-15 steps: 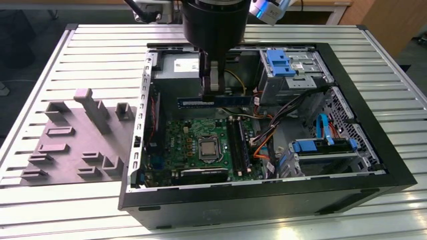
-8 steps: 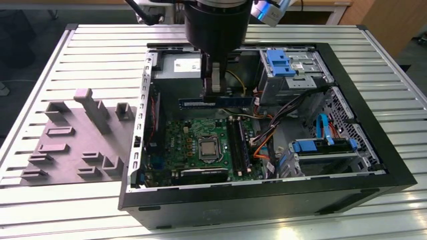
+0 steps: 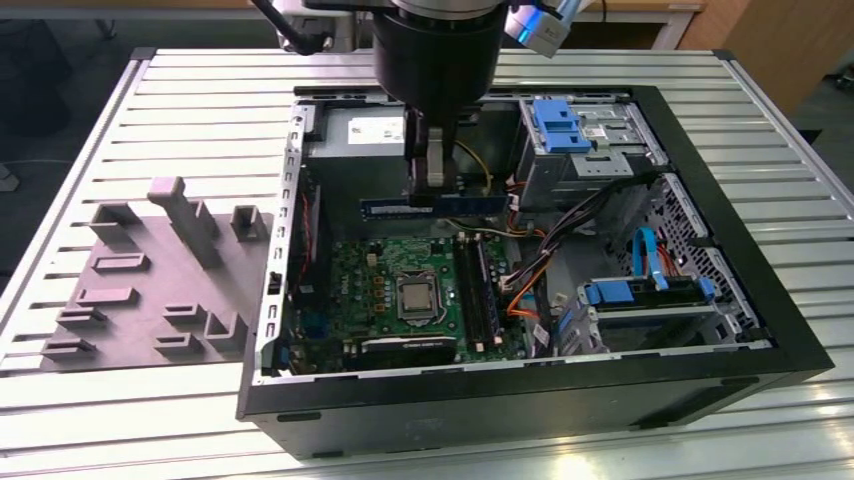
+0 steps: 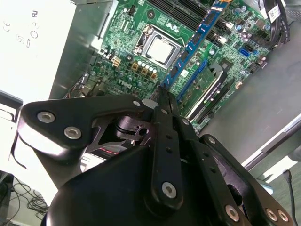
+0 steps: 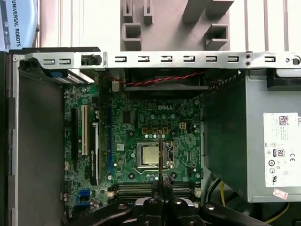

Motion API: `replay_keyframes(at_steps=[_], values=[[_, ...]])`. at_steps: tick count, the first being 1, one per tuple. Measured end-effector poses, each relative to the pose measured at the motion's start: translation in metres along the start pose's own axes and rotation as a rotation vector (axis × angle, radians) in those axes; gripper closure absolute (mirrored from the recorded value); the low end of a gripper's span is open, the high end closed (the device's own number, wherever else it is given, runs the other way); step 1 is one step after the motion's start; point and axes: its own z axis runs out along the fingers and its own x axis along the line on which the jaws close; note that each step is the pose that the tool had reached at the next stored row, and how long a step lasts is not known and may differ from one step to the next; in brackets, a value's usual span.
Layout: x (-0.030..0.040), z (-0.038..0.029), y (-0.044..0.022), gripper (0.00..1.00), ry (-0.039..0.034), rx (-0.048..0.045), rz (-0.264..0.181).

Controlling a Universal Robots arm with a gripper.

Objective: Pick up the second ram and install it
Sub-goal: 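Pick up the second ram and move it above second insertion slot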

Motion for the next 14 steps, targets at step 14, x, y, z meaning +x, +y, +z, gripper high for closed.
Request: replay_keyframes(at_steps=[14], values=[[0.0, 0.0026, -0.0035, 0.88, -0.0001, 0.0001, 0.0]])
